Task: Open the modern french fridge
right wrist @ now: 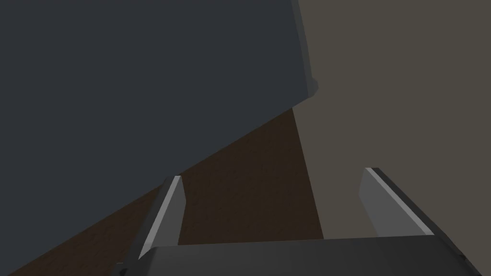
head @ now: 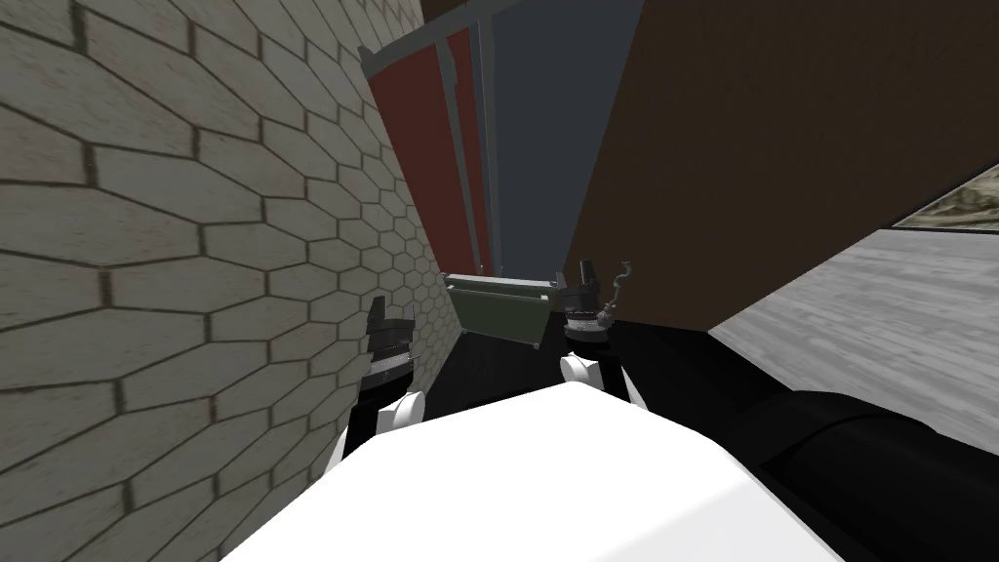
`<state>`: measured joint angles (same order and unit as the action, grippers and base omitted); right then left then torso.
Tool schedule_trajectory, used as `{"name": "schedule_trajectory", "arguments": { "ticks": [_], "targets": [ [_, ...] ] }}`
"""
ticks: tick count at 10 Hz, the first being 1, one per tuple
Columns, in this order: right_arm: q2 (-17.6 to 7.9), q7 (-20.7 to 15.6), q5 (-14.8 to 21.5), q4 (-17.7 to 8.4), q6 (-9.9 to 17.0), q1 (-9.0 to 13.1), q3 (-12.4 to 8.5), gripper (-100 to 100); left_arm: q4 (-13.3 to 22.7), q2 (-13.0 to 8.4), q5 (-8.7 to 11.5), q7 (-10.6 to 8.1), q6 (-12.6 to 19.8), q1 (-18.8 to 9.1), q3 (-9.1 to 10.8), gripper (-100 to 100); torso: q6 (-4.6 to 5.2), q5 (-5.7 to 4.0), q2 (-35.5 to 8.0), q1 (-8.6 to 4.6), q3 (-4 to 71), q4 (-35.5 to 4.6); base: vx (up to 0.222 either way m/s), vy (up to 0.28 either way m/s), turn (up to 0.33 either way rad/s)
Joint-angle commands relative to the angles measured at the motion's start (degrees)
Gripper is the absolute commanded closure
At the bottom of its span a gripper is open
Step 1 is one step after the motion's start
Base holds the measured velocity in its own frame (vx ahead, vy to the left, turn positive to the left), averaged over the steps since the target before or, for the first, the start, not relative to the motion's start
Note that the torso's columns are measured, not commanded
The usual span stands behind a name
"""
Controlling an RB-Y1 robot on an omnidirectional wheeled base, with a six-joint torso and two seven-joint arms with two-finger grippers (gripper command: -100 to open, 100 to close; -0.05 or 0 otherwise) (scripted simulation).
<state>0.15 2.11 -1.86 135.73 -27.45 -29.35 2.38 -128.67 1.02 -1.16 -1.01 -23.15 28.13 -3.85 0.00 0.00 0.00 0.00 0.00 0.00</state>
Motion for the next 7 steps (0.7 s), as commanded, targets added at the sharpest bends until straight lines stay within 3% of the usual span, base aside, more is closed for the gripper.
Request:
{"name": "schedule_trajectory", "arguments": {
  "ticks": [1, 7],
  "targets": [
    [0.0, 0.0, 0.0, 0.0, 0.0, 0.0, 0.0, 0, 0.0, 0.0, 0.0, 0.00, 0.0, 0.0, 0.00, 0, 0.00, 0.00, -2.3, 0.00, 4.7, -2.3, 0.000, 0.000, 0.000],
    [0.0, 0.0, 0.0, 0.0, 0.0, 0.0, 0.0, 0, 0.0, 0.0, 0.0, 0.00, 0.0, 0.0, 0.00, 0, 0.00, 0.00, -26.9, 0.00, 53.8, -26.9, 0.000, 0.000, 0.000]
  ]
}}
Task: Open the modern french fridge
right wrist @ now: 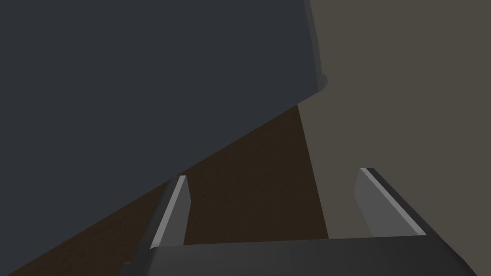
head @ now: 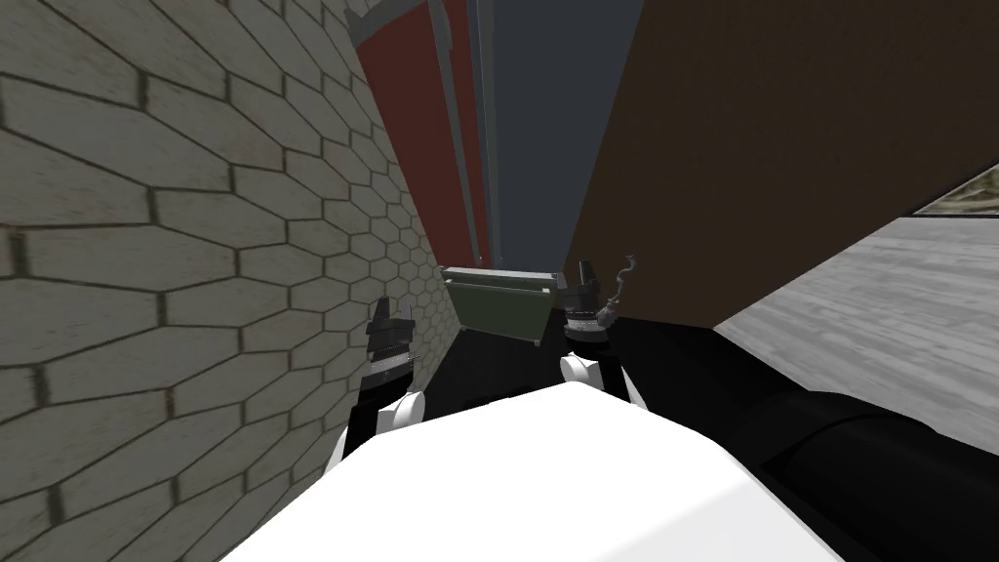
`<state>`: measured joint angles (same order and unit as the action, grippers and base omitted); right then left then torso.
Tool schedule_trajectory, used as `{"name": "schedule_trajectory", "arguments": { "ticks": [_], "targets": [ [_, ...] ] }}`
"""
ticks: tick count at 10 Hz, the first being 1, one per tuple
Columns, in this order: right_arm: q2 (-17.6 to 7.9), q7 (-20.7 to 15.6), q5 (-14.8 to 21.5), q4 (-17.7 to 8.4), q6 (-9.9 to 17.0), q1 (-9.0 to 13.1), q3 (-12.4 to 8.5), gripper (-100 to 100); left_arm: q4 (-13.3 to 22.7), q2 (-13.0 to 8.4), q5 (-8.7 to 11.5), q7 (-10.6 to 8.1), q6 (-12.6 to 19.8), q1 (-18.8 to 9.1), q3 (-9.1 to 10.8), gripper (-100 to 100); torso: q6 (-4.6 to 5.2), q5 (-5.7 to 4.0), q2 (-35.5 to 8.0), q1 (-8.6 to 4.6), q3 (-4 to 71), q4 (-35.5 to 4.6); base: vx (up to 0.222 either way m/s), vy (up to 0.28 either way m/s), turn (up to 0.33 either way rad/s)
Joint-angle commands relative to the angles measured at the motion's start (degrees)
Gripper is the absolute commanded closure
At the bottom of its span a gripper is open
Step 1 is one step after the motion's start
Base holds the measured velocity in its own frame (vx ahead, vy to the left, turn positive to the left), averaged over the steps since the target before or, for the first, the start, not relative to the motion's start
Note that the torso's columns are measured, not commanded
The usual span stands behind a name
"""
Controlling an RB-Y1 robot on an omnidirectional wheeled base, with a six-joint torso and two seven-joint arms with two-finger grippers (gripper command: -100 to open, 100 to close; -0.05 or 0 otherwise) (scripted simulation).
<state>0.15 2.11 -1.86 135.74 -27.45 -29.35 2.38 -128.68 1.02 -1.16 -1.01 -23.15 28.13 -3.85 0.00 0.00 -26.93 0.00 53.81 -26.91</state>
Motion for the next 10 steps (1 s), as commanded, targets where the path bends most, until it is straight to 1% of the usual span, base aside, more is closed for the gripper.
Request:
{"name": "schedule_trajectory", "arguments": {
  "ticks": [1, 2, 3, 4, 5, 10],
  "targets": [
    [0.0, 0.0, 0.0, 0.0, 0.0, 0.0, 0.0, 0, 0.0, 0.0, 0.0, 0.00, 0.0, 0.0, 0.00, 0, 0.00, 0.00, -4.2, 0.00, 8.5, -4.2, 0.000, 0.000, 0.000],
    [0.0, 0.0, 0.0, 0.0, 0.0, 0.0, 0.0, 0, 0.0, 0.0, 0.0, 0.00, 0.0, 0.0, 0.00, 0, 0.00, 0.00, -8.5, 0.00, 16.9, -8.5, 0.000, 0.000, 0.000],
    [-1.7, -0.3, 0.3, -0.5, 0.4, 0.1, -0.2, -100, 0.0, 0.0, 0.0, 0.00, 0.0, 0.0, 0.00, 0, 0.00, 0.00, -12.7, 0.00, 25.4, -12.7, 0.005, 0.005, 0.054],
    [-3.0, -0.6, 0.5, -1.1, 0.9, 0.1, -0.5, -100, 0.0, 0.0, 0.0, 0.00, 0.0, 0.0, 0.00, 0, -0.01, 0.01, -14.6, 0.02, 29.3, -14.6, 0.000, 0.012, 0.085],
    [-4.4, -1.0, 0.9, -1.7, 1.4, 0.2, -0.8, -100, 0.0, 0.0, 0.0, 0.00, 0.0, 0.0, 0.00, 0, -0.01, 0.01, -15.2, 0.03, 30.4, -15.1, -0.002, 0.017, 0.084],
    [-12.0, -4.2, 3.5, -6.5, 5.7, 0.6, -3.2, -100, 0.0, 0.0, 0.0, 0.00, 0.0, 0.0, -0.01, 0, 0.00, 0.01, -15.4, 0.04, 30.7, -15.4, 0.001, 0.030, 0.146]
  ]
}}
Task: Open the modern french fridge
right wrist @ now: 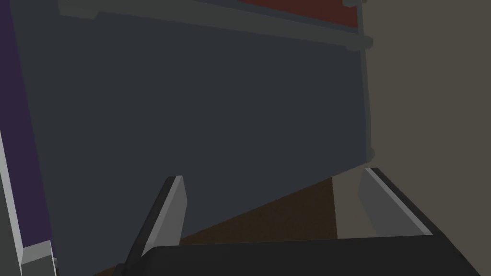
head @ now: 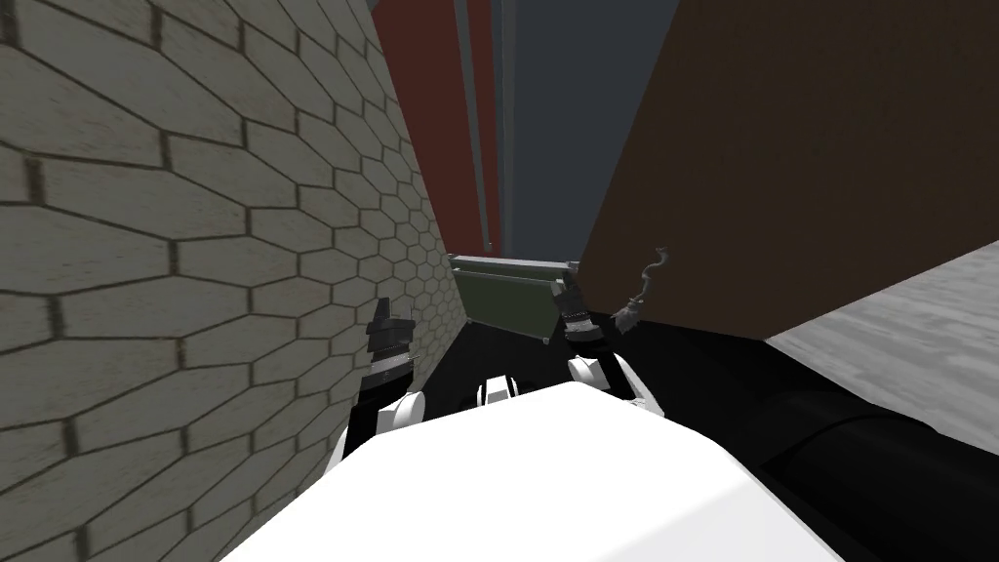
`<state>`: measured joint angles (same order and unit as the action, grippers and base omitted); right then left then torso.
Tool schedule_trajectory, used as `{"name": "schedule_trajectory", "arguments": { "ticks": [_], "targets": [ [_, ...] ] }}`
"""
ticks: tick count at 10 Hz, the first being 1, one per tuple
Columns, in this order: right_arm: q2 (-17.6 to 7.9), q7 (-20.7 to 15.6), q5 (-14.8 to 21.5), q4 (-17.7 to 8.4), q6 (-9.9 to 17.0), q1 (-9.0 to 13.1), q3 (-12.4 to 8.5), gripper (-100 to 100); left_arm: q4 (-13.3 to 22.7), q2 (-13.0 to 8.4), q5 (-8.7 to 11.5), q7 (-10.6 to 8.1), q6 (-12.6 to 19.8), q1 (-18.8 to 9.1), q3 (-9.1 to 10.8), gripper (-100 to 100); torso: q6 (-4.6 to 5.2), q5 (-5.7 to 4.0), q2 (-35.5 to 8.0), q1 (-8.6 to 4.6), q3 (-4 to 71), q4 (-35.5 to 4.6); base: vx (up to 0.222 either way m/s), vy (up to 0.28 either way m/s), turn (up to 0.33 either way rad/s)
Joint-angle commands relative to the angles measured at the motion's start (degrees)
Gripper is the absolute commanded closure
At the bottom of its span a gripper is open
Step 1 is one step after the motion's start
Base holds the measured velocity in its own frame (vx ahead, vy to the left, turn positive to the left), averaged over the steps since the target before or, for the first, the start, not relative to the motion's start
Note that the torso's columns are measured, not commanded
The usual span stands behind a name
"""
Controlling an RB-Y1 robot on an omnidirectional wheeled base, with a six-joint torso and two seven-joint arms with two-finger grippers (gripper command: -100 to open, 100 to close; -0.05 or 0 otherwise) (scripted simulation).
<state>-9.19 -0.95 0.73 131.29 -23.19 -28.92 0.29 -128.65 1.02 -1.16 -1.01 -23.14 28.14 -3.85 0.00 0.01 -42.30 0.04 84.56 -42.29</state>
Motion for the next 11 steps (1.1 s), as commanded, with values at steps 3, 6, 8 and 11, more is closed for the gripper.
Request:
{"name": "schedule_trajectory", "arguments": {
  "ticks": [3, 6, 8, 11],
  "targets": [
    [-7.4, -3.8, 3.0, -5.7, 4.9, 0.4, -3.0, -100, 0.0, 0.0, 0.0, 0.00, 0.0, 0.0, 0.00, 0, -0.01, -0.01, 0.0, -0.04, 0.0, 0.0, 0.004, 0.040, 0.224],
    [-12.3, -6.7, 5.4, -9.7, 8.9, 0.7, -5.3, -100, 0.0, 0.0, 0.0, 0.00, 0.0, 0.0, 0.00, 0, -0.01, 0.00, 0.0, -0.01, 0.0, 0.0, 0.011, 0.049, 0.230],
    [-15.9, -8.8, 7.2, -12.6, 11.6, 0.9, -6.8, -100, 0.0, 0.0, 0.0, 0.00, 0.0, 0.0, 0.00, 0, 0.02, -0.01, 0.0, -0.04, 0.0, 0.0, 0.017, 0.051, 0.208],
    [-19.6, -11.0, 8.9, -15.7, 14.5, 1.1, -8.5, -100, 0.0, 0.0, 0.0, 0.00, 0.0, 0.0, 0.00, 0, 0.01, -0.01, 0.0, -0.03, 0.0, 0.0, 0.012, 0.041, 0.212]
  ]
}}
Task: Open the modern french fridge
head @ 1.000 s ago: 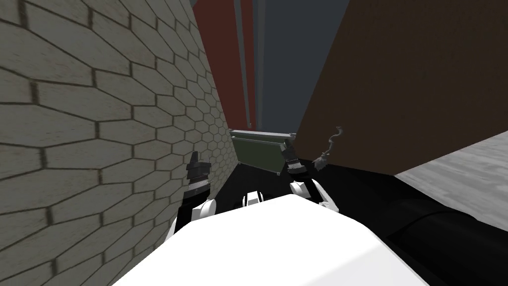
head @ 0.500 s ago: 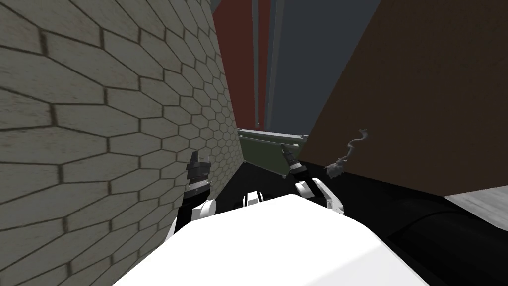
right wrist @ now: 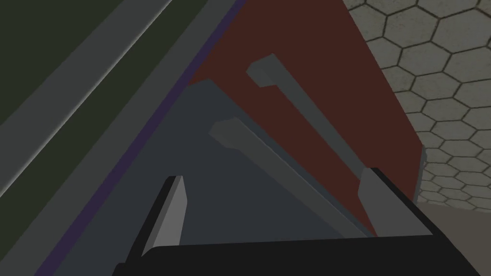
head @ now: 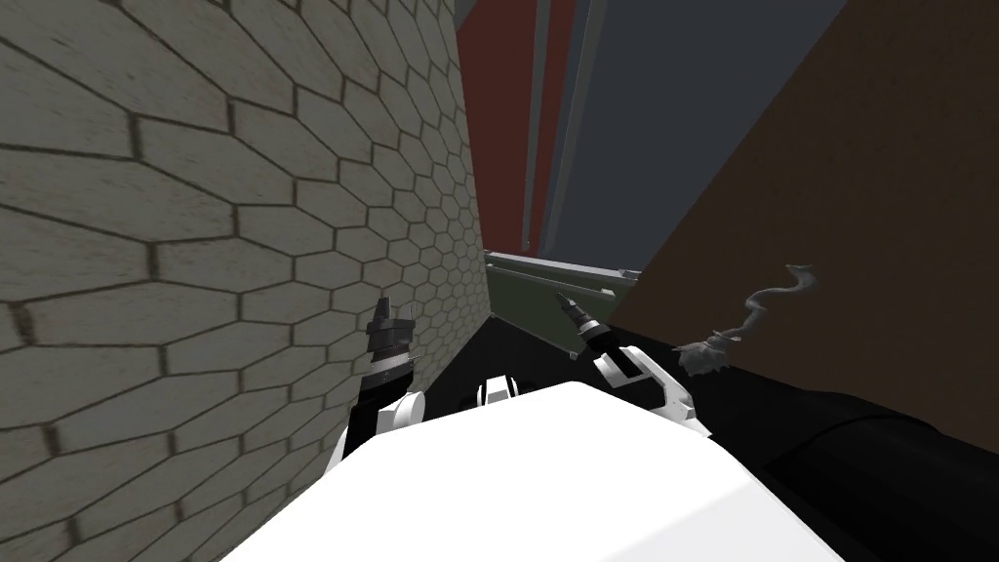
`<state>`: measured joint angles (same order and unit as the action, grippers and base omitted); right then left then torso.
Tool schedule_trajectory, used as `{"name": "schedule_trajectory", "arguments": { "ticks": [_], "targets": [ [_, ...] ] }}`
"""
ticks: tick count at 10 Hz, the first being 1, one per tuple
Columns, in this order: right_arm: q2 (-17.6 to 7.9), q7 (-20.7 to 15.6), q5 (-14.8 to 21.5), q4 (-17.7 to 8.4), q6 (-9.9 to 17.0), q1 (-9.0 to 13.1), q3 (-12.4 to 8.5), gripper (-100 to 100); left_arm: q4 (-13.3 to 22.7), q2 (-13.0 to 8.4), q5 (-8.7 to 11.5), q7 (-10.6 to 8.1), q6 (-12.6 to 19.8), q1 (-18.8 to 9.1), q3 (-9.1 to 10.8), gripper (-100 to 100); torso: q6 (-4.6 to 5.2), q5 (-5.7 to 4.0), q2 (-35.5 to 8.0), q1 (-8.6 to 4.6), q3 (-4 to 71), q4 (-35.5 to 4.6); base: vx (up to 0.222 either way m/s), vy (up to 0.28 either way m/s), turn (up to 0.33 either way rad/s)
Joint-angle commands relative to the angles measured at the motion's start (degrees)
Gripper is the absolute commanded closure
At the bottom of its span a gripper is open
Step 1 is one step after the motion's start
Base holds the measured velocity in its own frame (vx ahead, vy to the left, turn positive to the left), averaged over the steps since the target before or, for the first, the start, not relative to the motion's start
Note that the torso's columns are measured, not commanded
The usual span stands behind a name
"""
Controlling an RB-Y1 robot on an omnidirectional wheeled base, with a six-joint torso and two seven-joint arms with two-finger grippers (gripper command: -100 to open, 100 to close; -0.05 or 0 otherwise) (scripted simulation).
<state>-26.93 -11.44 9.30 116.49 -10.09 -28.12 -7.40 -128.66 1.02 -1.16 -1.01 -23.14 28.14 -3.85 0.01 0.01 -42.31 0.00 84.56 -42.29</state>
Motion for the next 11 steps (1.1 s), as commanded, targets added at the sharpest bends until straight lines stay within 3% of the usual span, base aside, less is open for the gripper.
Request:
{"name": "schedule_trajectory", "arguments": {
  "ticks": [1, 4, 5, 6, 7, 11],
  "targets": [
    [-3.8, -1.6, 1.3, -2.6, 2.9, 0.4, -1.6, -100, 0.0, 0.0, 0.0, 0.00, 0.0, 0.0, 0.01, 0, 0.04, -0.01, 0.0, -0.06, 0.0, 0.0, 0.013, 0.028, 0.120],
    [-9.4, -4.9, 4.0, -7.9, 7.5, 0.9, -4.1, -100, 0.0, 0.0, 0.0, 0.00, 0.0, 0.0, 0.00, 0, -0.02, 0.01, 0.0, 0.04, 0.0, 0.0, 0.018, 0.044, 0.281],
    [-9.8, -4.9, 4.0, -8.0, 7.5, 0.9, -4.1, -100, 0.0, 0.0, 0.0, 0.00, 0.0, 0.0, 0.00, 0, -0.01, 0.01, 0.0, 0.01, 0.0, 0.0, 0.023, 0.029, 0.071],
    [-11.9, -6.1, 4.9, -9.9, 9.0, 1.1, -4.9, -100, 0.0, 0.0, 0.0, 0.00, 0.0, 0.0, 0.01, 0, 0.04, -0.01, 0.0, -0.03, 0.0, 0.0, 0.018, 0.033, 0.149],
    [-11.9, -6.1, 4.9, -9.9, 9.0, 1.1, -4.9, -100, 0.0, 0.0, 0.0, 0.00, 0.0, 0.0, 0.01, 0, -0.02, -0.01, 0.0, -0.02, 0.0, 0.0, 0.011, 0.021, 0.084],
    [-20.4, -10.5, 8.5, -18.1, 15.1, 2.0, -8.3, -100, 0.0, 0.0, 0.0, 0.00, 0.0, 0.0, 0.00, 0, 0.00, 0.02, 0.1, 0.05, 0.0, 0.0, 0.023, 0.039, 0.254]
  ]
}}
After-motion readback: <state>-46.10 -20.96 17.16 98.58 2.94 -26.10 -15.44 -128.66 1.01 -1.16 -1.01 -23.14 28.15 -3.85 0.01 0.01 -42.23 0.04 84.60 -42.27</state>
